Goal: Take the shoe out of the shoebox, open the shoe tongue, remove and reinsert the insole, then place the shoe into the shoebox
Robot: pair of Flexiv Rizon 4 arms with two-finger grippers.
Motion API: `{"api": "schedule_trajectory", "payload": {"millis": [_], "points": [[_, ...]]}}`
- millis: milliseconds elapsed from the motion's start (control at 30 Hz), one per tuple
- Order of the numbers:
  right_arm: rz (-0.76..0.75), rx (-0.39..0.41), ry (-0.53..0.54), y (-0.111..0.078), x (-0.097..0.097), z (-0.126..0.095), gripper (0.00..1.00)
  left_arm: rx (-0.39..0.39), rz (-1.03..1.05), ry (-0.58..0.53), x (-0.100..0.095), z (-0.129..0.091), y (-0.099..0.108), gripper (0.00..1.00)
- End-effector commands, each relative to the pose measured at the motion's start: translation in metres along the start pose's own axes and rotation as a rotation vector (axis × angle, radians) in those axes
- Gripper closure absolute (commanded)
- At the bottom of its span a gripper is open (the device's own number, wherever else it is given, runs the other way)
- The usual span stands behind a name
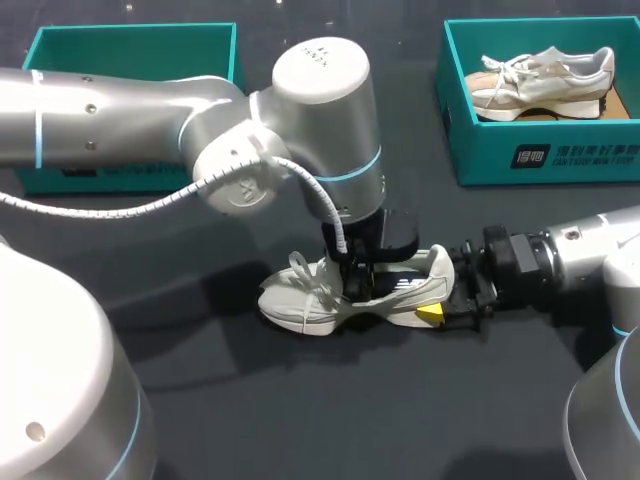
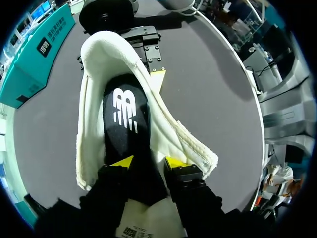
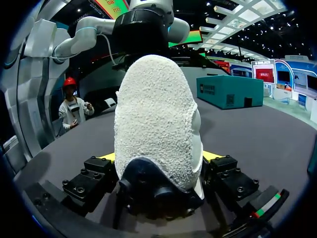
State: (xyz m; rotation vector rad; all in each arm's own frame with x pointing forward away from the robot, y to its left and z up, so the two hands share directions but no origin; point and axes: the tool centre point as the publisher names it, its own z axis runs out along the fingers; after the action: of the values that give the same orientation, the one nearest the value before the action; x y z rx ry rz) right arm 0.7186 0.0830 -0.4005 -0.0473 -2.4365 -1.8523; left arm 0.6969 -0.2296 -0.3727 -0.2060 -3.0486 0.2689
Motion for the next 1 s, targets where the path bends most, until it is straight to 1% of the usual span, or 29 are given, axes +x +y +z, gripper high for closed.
{"api": "schedule_trajectory", "payload": {"millis": [33,167,233,333,533,600,700,733,833,1000], "points": [[0.001,0.002,-0.001,0.000,0.000,-0.001,1.00,-0.005,-0.008,-0.001,-0.003,0.004,-0.003,0.66],[0.001,0.002,-0.001,0.000,0.000,-0.001,1.00,-0.011,-0.014,-0.004,-0.008,0.002,-0.007,0.66],[0.001,0.002,-0.001,0.000,0.000,-0.001,1.00,-0.020,-0.022,0.007,-0.010,0.002,-0.009,0.67],[0.001,0.002,-0.001,0.000,0.000,-0.001,1.00,-0.014,-0.027,0.024,-0.014,0.002,-0.013,0.70],[0.001,0.002,-0.001,0.000,0.000,-0.001,1.00,-0.014,-0.015,0.030,-0.014,0.000,-0.022,0.70],[0.001,0.002,-0.001,0.000,0.000,-0.001,1.00,-0.016,-0.017,0.030,-0.015,0.001,-0.025,0.74],[0.001,0.002,-0.001,0.000,0.000,-0.001,1.00,-0.009,-0.026,0.054,-0.017,0.002,-0.028,0.85],[0.001,0.002,-0.001,0.000,0.000,-0.001,1.00,-0.008,-0.029,0.061,-0.017,0.003,-0.029,0.85],[0.001,0.002,-0.001,0.000,0.000,-0.001,1.00,-0.016,-0.027,0.074,-0.017,0.004,-0.031,0.85],[0.001,0.002,-0.001,0.000,0.000,-0.001,1.00,-0.041,-0.022,0.089,-0.013,0.011,-0.027,0.80]]}}
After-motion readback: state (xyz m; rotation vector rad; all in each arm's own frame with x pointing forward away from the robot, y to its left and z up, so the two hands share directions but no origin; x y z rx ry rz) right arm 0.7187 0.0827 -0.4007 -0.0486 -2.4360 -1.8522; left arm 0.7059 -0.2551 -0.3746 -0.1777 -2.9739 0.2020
